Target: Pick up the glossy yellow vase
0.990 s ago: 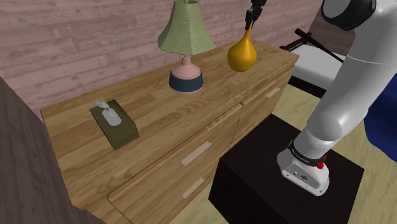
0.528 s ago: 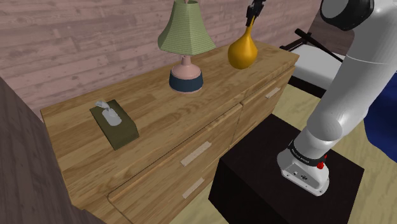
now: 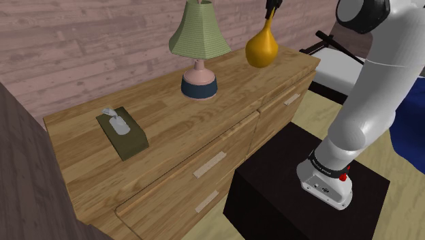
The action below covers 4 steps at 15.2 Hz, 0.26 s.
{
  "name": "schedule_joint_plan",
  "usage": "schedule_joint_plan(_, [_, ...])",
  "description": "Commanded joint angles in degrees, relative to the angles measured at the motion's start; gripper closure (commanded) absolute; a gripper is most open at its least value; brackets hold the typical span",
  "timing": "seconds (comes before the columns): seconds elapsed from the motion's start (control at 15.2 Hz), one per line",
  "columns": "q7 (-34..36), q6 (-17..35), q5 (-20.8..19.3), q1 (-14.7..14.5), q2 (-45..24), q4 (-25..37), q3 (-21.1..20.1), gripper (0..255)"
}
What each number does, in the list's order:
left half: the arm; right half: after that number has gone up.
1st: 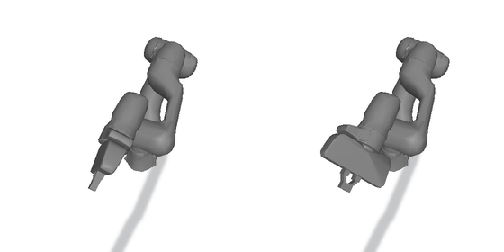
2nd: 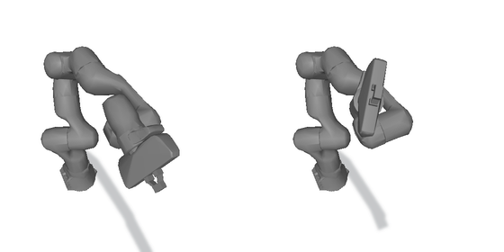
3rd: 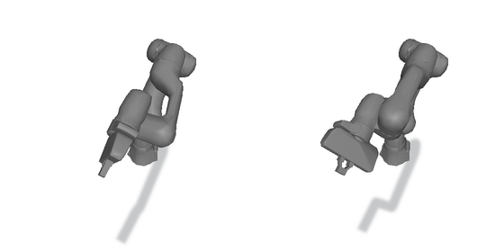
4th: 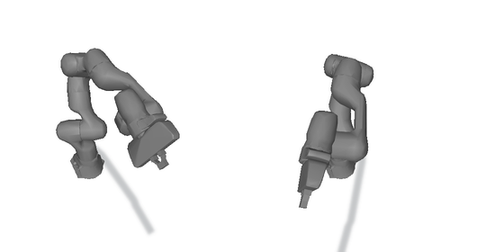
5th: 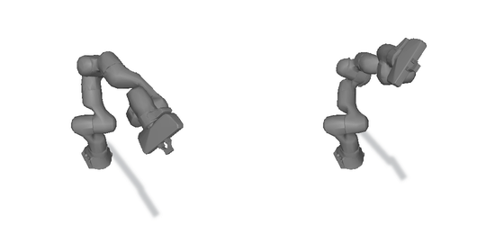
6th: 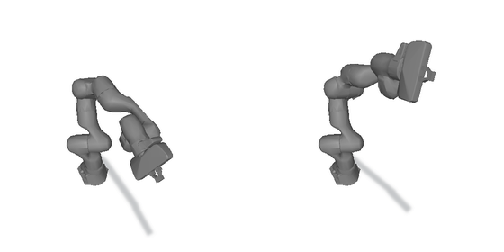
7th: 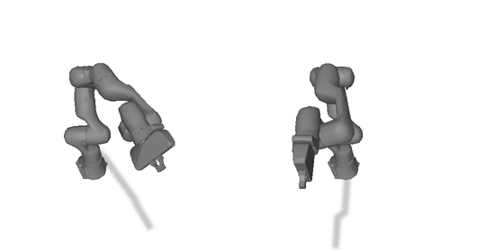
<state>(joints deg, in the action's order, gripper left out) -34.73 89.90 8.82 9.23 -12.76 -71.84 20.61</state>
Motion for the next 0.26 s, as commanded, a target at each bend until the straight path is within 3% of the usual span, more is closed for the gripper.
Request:
schedule_joint_plan(0.0, [-0.02,-2.19,0.37,0.40,-0.86,3.08,0.09,255])
schedule_joint_plan(0.2, [-0.02,-3.39,0.62,0.65,-1.45,4.84,0.12,255])
